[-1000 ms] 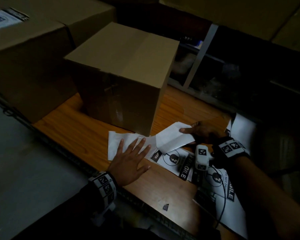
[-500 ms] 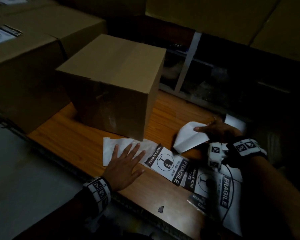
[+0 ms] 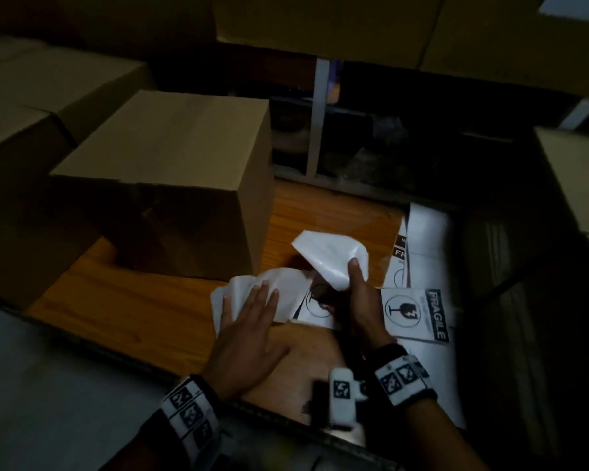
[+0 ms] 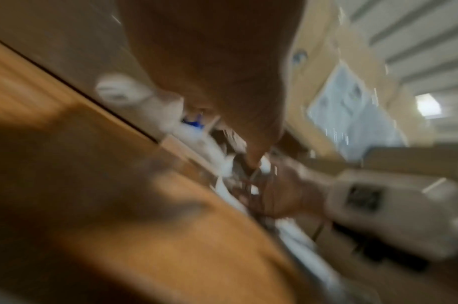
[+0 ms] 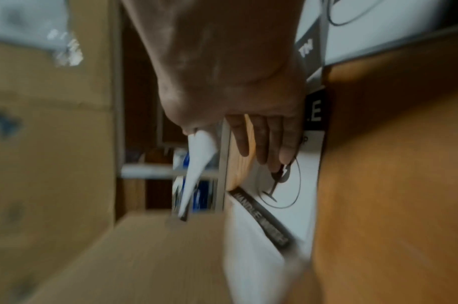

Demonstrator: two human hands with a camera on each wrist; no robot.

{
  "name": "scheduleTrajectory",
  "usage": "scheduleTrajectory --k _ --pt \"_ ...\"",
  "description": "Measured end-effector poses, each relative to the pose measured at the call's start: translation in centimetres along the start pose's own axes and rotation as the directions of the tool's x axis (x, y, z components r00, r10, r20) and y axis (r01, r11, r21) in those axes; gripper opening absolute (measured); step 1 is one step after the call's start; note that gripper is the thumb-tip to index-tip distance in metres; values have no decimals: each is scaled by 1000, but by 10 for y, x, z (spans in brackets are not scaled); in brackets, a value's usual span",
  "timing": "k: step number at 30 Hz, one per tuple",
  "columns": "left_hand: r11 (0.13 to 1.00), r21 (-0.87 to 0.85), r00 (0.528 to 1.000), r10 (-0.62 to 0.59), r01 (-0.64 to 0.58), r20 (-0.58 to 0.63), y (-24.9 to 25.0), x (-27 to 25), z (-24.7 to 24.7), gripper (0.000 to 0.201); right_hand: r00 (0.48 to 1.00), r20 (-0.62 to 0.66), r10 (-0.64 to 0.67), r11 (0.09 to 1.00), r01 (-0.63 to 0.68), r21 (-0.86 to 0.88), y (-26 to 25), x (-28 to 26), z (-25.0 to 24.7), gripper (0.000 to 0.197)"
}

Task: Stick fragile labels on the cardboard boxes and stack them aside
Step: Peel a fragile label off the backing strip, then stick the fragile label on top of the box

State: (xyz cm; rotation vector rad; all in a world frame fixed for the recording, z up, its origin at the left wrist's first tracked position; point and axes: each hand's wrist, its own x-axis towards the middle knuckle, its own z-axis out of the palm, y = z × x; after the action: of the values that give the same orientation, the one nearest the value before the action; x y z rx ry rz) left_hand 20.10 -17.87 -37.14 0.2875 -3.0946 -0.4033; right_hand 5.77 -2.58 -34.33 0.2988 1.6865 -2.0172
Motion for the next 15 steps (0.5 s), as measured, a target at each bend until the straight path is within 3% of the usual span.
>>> scheduleTrajectory --k 3,6,8,11,13,15 --pt "987 -152 994 33 -49 -105 -11 -9 -25 76 990 -119 -72 993 60 -101 -14 20 -14 52" --pt "974 -124 936 144 -192 -321 -7 -7 -53 53 981 -146 -131 937 74 -341 -19 47 -37 95" --pt "947 -126 886 222 -295 -408 7 5 -69 43 975 -106 -197 897 136 -420 -30 41 -40 85" --pt "872 -331 859 174 -362 -482 26 38 -98 39 951 -27 -308 826 253 -504 -59 1 -22 58" --pt "831 -423 869 135 -361 -477 33 65 -120 40 928 41 -369 733 318 -602 -72 -17 -17 64" --pt "799 -468 894 184 -378 -409 39 89 -141 42 913 109 -394 644 359 -676 -85 -35 -13 71"
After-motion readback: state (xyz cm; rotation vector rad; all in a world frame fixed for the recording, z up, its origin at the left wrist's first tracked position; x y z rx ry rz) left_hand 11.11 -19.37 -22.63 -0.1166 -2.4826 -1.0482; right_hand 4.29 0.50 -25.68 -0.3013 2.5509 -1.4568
